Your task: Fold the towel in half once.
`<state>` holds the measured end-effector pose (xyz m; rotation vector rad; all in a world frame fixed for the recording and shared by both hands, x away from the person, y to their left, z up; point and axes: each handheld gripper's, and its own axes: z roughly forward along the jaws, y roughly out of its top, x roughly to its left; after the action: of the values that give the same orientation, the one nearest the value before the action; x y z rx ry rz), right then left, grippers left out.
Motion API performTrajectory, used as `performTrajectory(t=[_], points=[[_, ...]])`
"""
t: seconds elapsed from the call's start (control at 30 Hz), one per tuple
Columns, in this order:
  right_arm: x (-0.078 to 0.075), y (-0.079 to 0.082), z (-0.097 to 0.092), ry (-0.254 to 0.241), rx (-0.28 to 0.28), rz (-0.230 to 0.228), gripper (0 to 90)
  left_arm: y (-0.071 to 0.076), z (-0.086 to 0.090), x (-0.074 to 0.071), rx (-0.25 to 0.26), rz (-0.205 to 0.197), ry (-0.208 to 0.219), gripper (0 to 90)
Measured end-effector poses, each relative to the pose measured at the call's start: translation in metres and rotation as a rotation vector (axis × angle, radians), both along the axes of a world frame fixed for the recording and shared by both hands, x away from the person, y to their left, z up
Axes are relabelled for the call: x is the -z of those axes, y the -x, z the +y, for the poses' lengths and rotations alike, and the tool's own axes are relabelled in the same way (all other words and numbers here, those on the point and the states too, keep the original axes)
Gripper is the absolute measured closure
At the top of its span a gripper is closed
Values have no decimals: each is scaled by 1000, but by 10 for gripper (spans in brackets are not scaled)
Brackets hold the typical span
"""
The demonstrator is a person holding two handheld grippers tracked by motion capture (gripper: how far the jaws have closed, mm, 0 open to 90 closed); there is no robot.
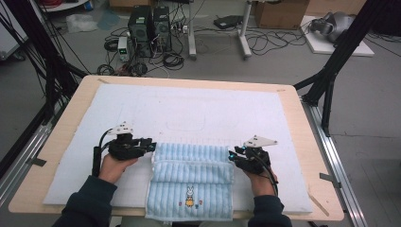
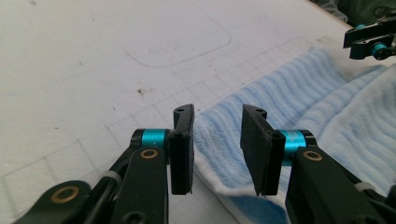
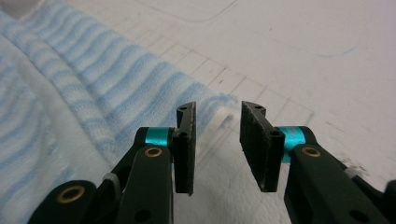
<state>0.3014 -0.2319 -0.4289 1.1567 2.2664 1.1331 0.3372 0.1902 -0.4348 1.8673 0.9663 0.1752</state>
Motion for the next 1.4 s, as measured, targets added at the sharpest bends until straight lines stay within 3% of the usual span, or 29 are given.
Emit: performTrajectory(t=[0.17,0.23,0.3,0.33,0.43,0.53,0.63,0.8,0.93,1.0,1.03,1.07,1.13,1.2,1.27,1.33,1.4], points=[[8,-7,9,14,-51,61,737,-8,-15,12,30,36,-27,611],[12,-9,12,34,-73,88,756,-7,-22,17,55,26,-83,713],[13,-11,13,32,-77,100,801,-7,-24,16,48,6,-98,806],[13,-11,13,31,-84,99,853,-7,-23,15,43,-2,-89,889],[11,-9,14,44,-105,60,870,-6,-19,10,18,-8,-33,894],[8,-10,12,1,-81,39,870,-9,-16,6,-2,-2,13,896],[5,-14,9,-27,-50,28,870,-15,-15,1,-21,-4,27,897],[4,-23,9,-31,-5,11,869,-26,-19,-2,-57,-4,9,897],[6,-31,11,-8,25,1,869,-32,-21,2,-84,8,4,896],[8,-35,13,5,34,8,865,-33,-21,5,-113,-6,-20,894],[9,-36,13,13,40,11,856,-34,-20,5,-136,-9,-25,835],[10,-37,12,7,43,17,815,-34,-18,4,-151,-3,-11,710],[9,-33,9,-10,65,4,694,-30,-13,2,-160,-7,6,612],[6,-29,4,-52,80,-6,637,-27,-11,2,-145,7,18,581],[5,-27,1,-91,58,7,579,-25,-11,5,-119,35,17,483],[7,-27,3,-59,46,23,552,-24,-14,9,-70,61,6,457],[11,-28,7,-36,36,40,527,-25,-17,13,-64,72,-27,439]])
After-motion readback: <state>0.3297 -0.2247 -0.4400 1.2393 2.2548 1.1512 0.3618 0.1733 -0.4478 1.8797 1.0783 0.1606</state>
